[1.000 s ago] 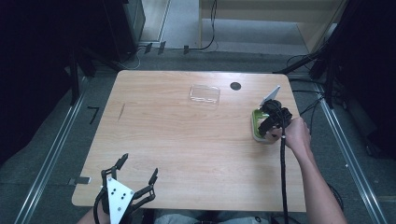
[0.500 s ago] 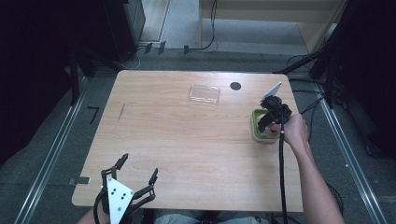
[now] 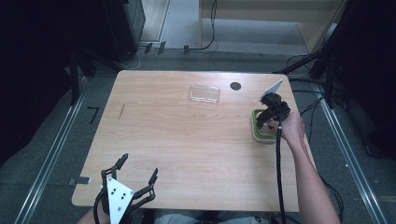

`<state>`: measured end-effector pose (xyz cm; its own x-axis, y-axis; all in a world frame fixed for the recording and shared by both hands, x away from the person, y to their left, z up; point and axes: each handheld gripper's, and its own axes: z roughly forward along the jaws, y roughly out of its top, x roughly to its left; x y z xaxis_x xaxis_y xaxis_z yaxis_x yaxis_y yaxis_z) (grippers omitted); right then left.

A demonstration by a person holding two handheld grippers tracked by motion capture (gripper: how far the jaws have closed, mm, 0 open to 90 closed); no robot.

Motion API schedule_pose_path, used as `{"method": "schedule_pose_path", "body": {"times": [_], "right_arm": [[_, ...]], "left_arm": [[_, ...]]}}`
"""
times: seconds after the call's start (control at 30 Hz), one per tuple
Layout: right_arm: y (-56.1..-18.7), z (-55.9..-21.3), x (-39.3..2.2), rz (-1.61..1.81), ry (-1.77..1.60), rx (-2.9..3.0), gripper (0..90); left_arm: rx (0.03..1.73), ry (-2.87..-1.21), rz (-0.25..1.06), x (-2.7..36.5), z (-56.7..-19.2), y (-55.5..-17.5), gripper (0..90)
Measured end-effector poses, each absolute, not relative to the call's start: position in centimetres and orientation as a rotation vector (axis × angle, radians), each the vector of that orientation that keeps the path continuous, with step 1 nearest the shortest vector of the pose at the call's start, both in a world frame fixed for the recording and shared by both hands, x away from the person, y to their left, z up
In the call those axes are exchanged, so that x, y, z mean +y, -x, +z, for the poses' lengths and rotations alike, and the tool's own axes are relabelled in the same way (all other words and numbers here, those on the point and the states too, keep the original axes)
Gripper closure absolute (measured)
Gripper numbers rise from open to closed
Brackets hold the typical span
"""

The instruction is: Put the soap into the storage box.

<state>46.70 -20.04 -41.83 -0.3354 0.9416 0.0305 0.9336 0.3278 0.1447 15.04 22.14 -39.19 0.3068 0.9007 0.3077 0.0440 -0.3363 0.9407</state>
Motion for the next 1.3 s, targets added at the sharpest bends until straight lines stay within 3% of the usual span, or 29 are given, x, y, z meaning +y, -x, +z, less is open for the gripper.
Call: {"method": "schedule_pose_path", "body": {"times": [1.3], "right_arm": [[-47.9, -44.6, -21.0, 0.254, -1.988, 2.370, 33.1]], "left_arm": [[0.865, -1.654, 1.163, 22.1, -39.2, -15.1, 13.8]]}}
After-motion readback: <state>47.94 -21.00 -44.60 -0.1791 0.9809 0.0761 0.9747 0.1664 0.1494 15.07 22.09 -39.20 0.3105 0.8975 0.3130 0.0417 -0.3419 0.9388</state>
